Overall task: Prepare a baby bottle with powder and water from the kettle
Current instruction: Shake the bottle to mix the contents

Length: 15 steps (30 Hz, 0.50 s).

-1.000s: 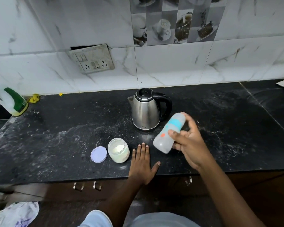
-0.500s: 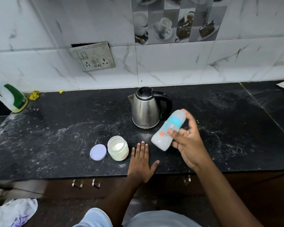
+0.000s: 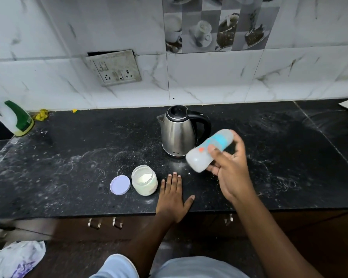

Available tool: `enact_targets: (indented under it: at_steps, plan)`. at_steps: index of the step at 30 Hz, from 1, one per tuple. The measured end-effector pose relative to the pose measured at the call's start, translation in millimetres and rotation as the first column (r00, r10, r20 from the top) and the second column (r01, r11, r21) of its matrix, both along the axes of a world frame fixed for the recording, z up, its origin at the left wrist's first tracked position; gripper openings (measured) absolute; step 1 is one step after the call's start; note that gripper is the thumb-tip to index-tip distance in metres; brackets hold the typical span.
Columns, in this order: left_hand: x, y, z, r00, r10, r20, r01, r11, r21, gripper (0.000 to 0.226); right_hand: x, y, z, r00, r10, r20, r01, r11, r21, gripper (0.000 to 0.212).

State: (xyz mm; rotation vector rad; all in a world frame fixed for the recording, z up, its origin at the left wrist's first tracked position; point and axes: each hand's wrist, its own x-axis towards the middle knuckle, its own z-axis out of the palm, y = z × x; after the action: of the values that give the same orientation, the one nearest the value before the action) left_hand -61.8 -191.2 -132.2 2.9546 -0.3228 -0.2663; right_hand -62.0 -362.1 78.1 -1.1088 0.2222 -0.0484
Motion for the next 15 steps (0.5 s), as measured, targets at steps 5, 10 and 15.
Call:
enact_targets:
  at_steps: [5,10,15]
  plan:
    - [-1.0,0.0,1.7,1.0,-0.004,-0.014,0.004,1.0,0.005,0.097,-2.5,5.2,-0.3,0.993,0.115,0.0,-0.115,0.993,-0.033,0.076]
    - [-1.9,0.3,-0.8,1.0,-0.003,-0.004,0.003,1.0,0.013,0.097,-2.1,6.4,3.4,0.999,0.034,0.006,-0.034,0.999,0.005,0.071]
    - [-1.0,0.4,-1.8,1.0,-0.003,0.005,0.003,1.0,0.006,0.096,-2.0,2.9,4.5,0.999,-0.05,0.008,0.049,0.998,0.034,0.069]
